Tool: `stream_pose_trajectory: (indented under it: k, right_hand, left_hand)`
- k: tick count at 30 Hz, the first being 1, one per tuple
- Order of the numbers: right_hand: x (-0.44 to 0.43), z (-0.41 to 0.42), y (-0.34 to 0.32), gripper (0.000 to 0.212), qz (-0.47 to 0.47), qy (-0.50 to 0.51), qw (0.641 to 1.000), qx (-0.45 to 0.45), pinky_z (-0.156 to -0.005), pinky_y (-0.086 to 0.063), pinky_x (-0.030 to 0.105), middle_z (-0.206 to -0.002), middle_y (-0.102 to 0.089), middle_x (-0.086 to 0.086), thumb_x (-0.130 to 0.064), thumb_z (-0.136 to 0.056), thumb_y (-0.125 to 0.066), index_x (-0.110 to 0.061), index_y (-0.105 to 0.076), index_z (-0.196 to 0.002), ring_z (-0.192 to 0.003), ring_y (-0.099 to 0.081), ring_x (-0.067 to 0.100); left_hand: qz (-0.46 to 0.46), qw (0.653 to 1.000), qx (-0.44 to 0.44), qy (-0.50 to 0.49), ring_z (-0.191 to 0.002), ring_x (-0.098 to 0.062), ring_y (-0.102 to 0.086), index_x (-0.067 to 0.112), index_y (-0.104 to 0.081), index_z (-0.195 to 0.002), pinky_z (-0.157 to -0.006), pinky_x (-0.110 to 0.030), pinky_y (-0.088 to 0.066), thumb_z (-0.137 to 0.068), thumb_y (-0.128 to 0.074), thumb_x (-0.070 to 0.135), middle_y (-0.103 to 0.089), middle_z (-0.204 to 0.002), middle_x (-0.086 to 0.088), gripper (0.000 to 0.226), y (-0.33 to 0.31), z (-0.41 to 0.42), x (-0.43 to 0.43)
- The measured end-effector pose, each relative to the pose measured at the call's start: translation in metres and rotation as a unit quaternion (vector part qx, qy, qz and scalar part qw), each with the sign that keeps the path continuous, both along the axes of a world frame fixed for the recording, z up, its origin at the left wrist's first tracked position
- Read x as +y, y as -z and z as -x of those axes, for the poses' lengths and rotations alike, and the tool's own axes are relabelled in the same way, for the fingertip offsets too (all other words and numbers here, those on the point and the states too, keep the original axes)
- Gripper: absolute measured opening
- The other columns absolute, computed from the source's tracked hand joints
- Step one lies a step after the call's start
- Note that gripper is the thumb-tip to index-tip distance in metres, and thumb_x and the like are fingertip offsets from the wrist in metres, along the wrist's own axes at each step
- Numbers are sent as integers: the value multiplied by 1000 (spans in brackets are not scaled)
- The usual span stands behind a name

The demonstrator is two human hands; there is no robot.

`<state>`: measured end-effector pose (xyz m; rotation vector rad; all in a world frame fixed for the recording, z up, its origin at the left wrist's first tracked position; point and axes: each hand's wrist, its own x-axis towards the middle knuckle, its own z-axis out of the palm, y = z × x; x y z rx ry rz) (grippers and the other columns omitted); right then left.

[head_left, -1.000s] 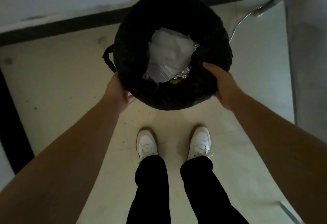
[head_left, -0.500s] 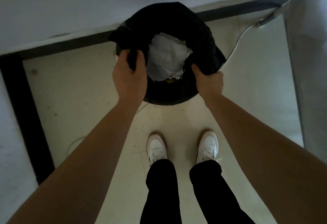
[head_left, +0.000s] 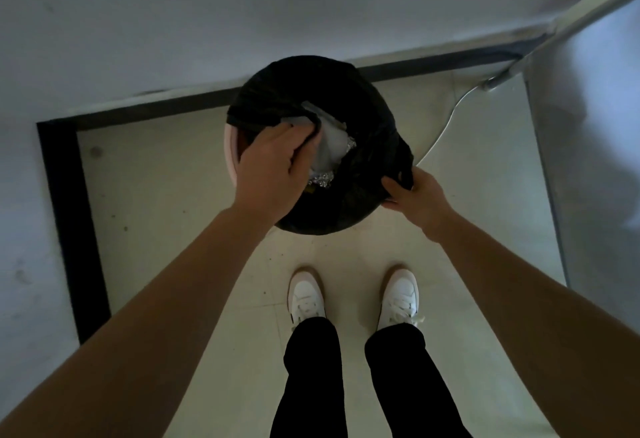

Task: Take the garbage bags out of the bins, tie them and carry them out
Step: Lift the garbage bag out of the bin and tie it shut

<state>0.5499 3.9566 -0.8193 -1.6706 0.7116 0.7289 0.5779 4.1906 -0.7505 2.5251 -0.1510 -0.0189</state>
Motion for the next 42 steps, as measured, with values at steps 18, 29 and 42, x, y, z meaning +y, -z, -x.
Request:
stream_pose_trajectory:
  k: [18, 29, 42]
  right_hand:
    - [66, 1, -5, 39, 208, 23, 969, -130, -83, -53, 38, -104, -61, 3, -17, -86, -59, -10, -46, -121, -94, -60, 25]
    - [29, -34, -5, 32, 243, -63, 948, -197, -68, -30, 23, -108, -65, 19, -25, -97, -59, 1, -51, -113, -100, -62, 35]
    - [-33, -13, 17, 46, 39, 58, 997, 46, -74, -60, 45, -124, -66, 16, -24, -92, -69, -7, -56, -133, -101, -68, 34]
  left_hand:
    - [103, 993, 56, 8, -96, -8, -67, 18, -64, -126, -88, -24, -54, -104, -47, 28, -71, -109, 3, 29, -31, 3, -28]
    - [241, 942, -103, -207, -80, 8, -57, -6, -59, -114, -72, -12, -41, -104, -45, 11, -56, -91, 17, 24, -61, -8, -13]
    - [292, 907, 96, -287, -66, -3, -49, 19, -60, -99, -62, -24, -40, -103, -49, 26, -53, -75, 7, 13, -21, 4, -13]
